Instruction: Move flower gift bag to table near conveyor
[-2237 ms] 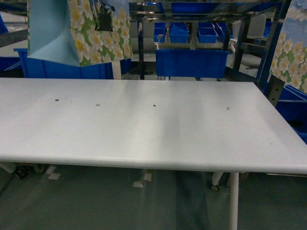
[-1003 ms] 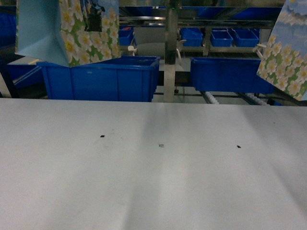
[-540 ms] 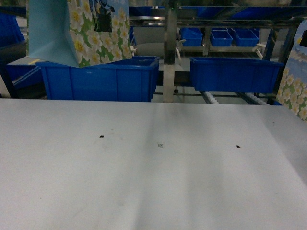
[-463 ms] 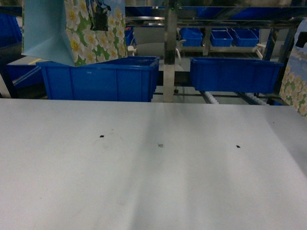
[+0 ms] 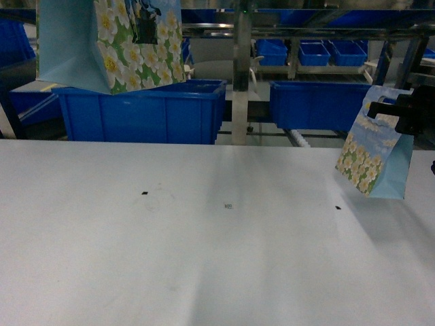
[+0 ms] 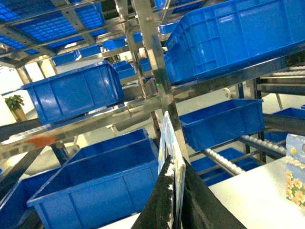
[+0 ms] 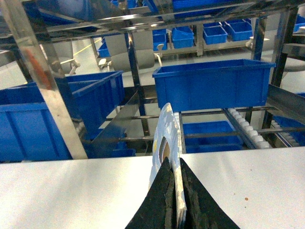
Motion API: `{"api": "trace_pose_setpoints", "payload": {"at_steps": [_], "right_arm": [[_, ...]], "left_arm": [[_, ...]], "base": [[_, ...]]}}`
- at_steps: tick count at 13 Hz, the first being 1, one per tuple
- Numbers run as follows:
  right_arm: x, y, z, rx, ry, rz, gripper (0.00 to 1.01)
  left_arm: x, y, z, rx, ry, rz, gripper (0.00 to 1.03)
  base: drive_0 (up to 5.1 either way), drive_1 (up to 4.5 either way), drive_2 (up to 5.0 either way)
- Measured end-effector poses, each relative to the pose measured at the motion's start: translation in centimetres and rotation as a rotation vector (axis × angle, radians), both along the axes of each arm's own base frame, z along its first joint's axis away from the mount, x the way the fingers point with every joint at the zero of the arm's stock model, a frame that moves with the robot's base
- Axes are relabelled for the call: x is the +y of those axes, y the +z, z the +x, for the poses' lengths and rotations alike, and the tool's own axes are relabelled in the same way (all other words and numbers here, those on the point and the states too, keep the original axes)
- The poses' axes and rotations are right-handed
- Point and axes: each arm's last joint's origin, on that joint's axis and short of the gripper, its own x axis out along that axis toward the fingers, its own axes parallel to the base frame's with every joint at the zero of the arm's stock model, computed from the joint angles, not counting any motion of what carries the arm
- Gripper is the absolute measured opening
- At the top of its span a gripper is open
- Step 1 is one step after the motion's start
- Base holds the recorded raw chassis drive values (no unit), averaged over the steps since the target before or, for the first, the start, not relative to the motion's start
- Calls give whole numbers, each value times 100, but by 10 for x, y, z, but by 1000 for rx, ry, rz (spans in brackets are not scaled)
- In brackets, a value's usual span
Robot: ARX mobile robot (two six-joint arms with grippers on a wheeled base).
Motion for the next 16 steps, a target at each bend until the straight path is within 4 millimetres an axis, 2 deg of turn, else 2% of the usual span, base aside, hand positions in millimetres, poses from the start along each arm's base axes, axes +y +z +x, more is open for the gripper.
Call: {"api": "trace_pose_setpoints", "payload": {"at_steps": [1, 2, 4, 6, 9, 10, 11, 12, 15, 16], "right_arm": [[0, -3, 3, 1, -3, 2, 2], [0, -17, 4, 33, -9, 0, 2], [1, -34, -5, 87, -20, -24, 2], [1, -42, -8, 122, -20, -35, 27], [1, -40, -10, 119, -9, -30, 67], [2, -34, -18, 137, -6, -14, 80], [5, -18, -23, 127, 3, 14, 93], [9, 16, -28, 65, 23, 57, 99], [20, 122, -53, -183, 116, 173, 98], [20, 142, -59, -211, 125, 212, 98]], "left_arm": [[0, 0, 0, 0, 0, 0, 2], [0, 0, 0, 0, 0, 0, 2], [0, 0, 0, 0, 0, 0, 2], [0, 0, 0, 1, 0, 0, 2], [0, 0, 0, 0, 0, 0, 2], [0, 0, 0, 0, 0, 0, 2], [0, 0, 0, 0, 0, 0, 2], [0, 0, 0, 0, 0, 0, 2], [0, 0, 0, 0, 0, 0, 2], [0, 0, 0, 0, 0, 0, 2]], "base": [[0, 0, 0], [0, 0, 0], [0, 0, 0], [0, 0, 0], [0, 0, 0], [0, 0, 0], [0, 0, 0], [0, 0, 0], [0, 0, 0], [0, 0, 0]]}}
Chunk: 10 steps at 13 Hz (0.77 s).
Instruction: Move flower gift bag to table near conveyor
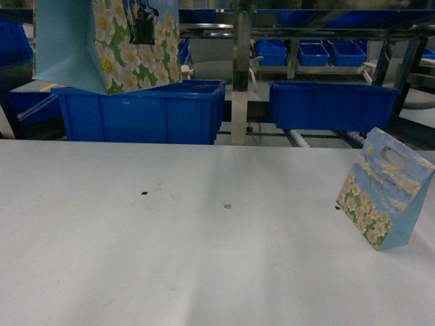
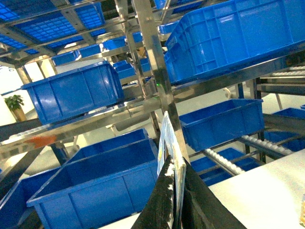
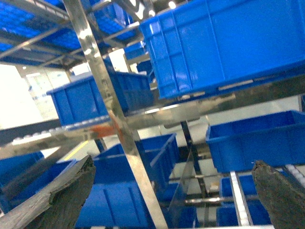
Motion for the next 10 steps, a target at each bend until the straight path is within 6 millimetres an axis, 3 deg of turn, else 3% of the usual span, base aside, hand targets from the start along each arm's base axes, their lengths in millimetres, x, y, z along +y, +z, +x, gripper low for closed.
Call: {"api": "trace_pose_setpoints", "payload": {"at_steps": [1, 3, 7, 10], "right_arm": [[-1, 8, -3, -23, 2, 22, 98], [0, 0, 0, 12, 5, 34, 98], [0, 0, 0, 11, 6, 38, 98], [0, 0, 0, 12, 7, 41, 98]], "left_arm": [[1, 0, 1, -14, 11, -9, 2], [9, -12, 14, -45, 41, -22, 2], [27, -56, 33, -6, 123, 0, 2], [39, -106, 28, 91, 174, 44, 2]], "base": [[0, 0, 0], [0, 0, 0], [0, 0, 0], [0, 0, 0]]}}
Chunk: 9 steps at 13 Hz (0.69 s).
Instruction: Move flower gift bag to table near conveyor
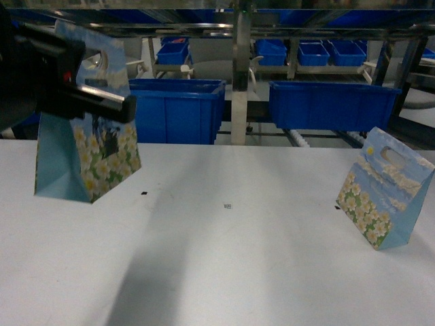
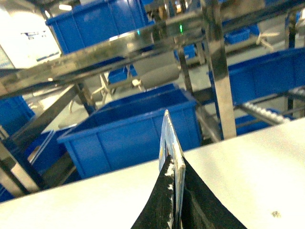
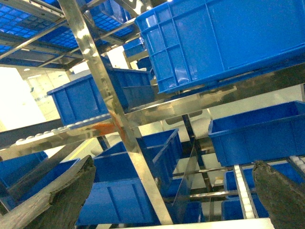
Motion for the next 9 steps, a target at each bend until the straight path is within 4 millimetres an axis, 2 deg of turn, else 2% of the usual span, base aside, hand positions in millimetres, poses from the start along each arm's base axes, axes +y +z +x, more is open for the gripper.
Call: {"api": "trace_pose_setpoints", "payload": {"at_steps": [1, 5, 6, 7, 8, 9], "right_arm": [[0, 0, 0, -1, 0, 1, 98], [0, 0, 0, 0, 0, 1, 98], [0, 0, 0, 0, 0, 1, 98], [0, 0, 0, 1, 0, 1, 98], [0, 0, 0, -3, 1, 1, 98], [0, 0, 0, 1, 0, 1, 98]], "left_arm": [[2, -7, -4, 41, 21, 13, 2], [2, -4, -7, 33, 21, 7, 2], [-3, -10, -16, 57, 10, 16, 2], [-8, -23, -16, 120, -20, 30, 2], [-11, -33, -7, 148, -31, 36, 2], [-17, -35, 8, 142, -32, 38, 2]], "base": [[0, 0, 0], [0, 0, 0], [0, 0, 0], [0, 0, 0], [0, 0, 0], [0, 0, 0]]}}
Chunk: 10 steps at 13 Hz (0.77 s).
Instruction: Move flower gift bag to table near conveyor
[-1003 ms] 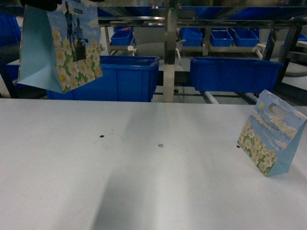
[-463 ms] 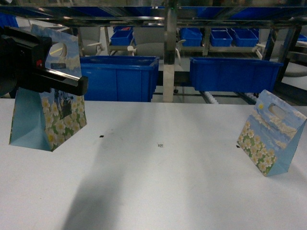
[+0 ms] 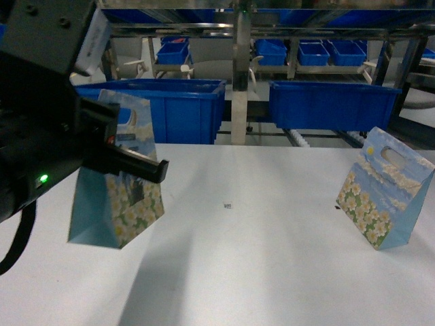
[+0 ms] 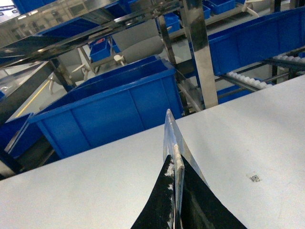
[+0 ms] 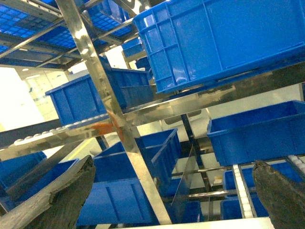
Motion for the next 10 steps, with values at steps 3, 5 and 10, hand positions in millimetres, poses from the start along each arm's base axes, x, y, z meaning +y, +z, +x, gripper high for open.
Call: {"api": "trace_pose_setpoints", "payload": {"at_steps": [3, 5, 10], "right_arm": [[0, 0, 0, -1, 0, 0, 98], [0, 0, 0, 0, 0, 0, 98], [0, 0, 0, -1, 0, 0, 98]], "left_arm": [[-6, -7, 34, -7, 22, 24, 2], [-4, -19, 38, 12, 55, 51, 2], [-7, -23, 42, 7, 60, 75, 2]], "base": [[0, 0, 0], [0, 0, 0], [0, 0, 0]]}}
